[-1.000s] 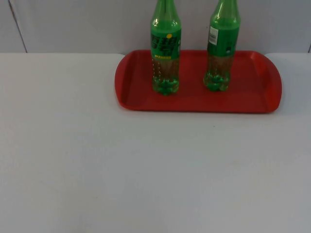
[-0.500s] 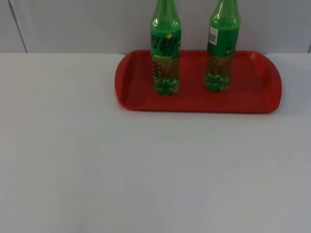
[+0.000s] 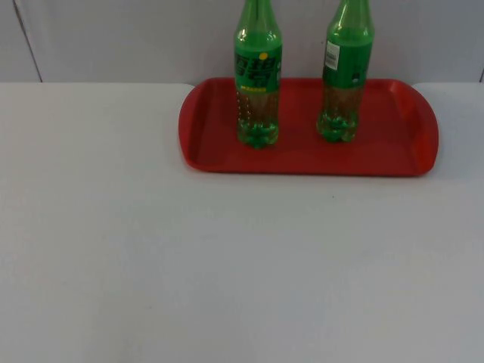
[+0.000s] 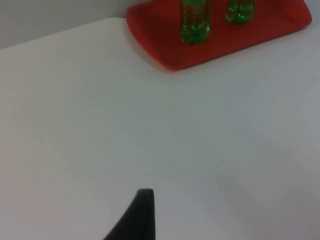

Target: Place the bottle upright on the tray.

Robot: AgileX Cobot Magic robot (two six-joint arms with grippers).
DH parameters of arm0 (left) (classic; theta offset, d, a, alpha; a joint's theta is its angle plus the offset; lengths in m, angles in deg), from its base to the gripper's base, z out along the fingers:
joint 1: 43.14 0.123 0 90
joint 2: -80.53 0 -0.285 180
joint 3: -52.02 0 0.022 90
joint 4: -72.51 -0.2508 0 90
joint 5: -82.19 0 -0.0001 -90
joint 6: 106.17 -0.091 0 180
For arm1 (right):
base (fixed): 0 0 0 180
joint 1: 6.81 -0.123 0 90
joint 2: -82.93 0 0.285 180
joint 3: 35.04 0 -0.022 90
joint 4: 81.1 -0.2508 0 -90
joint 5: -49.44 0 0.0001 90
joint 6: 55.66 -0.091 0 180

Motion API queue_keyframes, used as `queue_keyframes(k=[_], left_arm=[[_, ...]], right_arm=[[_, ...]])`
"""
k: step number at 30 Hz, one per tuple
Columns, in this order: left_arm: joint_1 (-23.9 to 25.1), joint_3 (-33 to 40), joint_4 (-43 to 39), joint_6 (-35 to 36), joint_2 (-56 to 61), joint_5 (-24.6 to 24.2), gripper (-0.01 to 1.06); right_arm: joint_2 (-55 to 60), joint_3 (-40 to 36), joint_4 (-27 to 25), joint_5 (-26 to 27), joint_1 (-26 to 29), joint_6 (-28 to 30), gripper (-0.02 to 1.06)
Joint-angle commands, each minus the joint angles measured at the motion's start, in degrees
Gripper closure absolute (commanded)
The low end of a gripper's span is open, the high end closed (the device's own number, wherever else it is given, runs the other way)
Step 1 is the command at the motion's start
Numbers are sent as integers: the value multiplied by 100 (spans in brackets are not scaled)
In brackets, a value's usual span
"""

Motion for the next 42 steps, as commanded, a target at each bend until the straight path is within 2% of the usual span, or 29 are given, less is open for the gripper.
queue_keyframes(k=[1,36,39,42], left_arm=[[8,24,-5,4,22,10,4],[8,24,-5,4,22,10,4],[79,24,1,4,22,10,4],[383,24,1,4,22,10,4]], right_arm=[[-20,-6,-15,57,37,9,-1],[-20,-6,-15,57,37,-14,-1],[-20,-6,-15,57,37,-14,-1],[-20,-6,-15,57,37,-14,-1]])
